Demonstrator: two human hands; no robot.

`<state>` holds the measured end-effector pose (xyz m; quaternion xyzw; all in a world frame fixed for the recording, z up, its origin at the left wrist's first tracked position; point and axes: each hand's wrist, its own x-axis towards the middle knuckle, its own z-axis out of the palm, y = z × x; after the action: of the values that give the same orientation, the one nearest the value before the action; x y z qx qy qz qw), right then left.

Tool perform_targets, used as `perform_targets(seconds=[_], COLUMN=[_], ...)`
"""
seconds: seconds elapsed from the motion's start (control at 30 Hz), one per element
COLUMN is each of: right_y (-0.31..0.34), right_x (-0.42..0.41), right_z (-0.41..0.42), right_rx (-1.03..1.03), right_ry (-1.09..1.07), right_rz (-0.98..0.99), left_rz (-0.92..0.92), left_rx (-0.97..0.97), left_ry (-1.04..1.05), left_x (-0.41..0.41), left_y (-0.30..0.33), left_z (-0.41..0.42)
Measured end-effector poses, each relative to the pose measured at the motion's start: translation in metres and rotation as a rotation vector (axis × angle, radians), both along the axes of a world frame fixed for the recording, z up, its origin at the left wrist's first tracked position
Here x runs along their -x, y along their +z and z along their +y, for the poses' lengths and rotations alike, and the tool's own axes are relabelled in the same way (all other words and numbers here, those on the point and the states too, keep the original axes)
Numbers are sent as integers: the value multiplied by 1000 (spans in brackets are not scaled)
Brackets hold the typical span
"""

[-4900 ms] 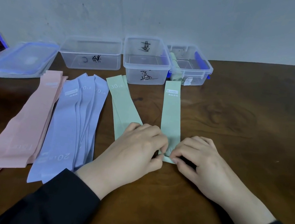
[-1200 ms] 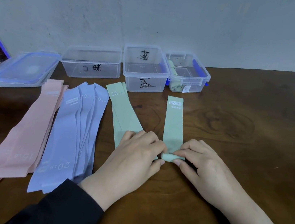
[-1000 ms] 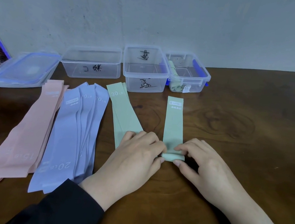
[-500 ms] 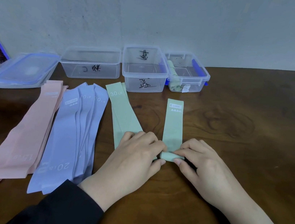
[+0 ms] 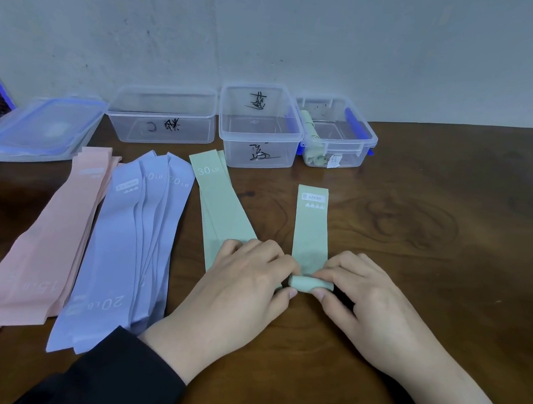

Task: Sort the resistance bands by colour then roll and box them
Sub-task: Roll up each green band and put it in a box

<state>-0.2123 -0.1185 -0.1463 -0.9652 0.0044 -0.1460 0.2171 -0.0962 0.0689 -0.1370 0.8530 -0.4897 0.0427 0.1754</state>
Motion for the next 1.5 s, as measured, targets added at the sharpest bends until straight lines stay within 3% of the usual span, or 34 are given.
perform_targets(seconds=[1.5], right_y=[2], right_x=[-1], right_z=[-3], right_rx=[-23], right_ry=[-31], right_rz=[30], left_rz=[10], left_rx=[13], left_ry=[33], left_x=[0], left_y=[0], left_z=[0])
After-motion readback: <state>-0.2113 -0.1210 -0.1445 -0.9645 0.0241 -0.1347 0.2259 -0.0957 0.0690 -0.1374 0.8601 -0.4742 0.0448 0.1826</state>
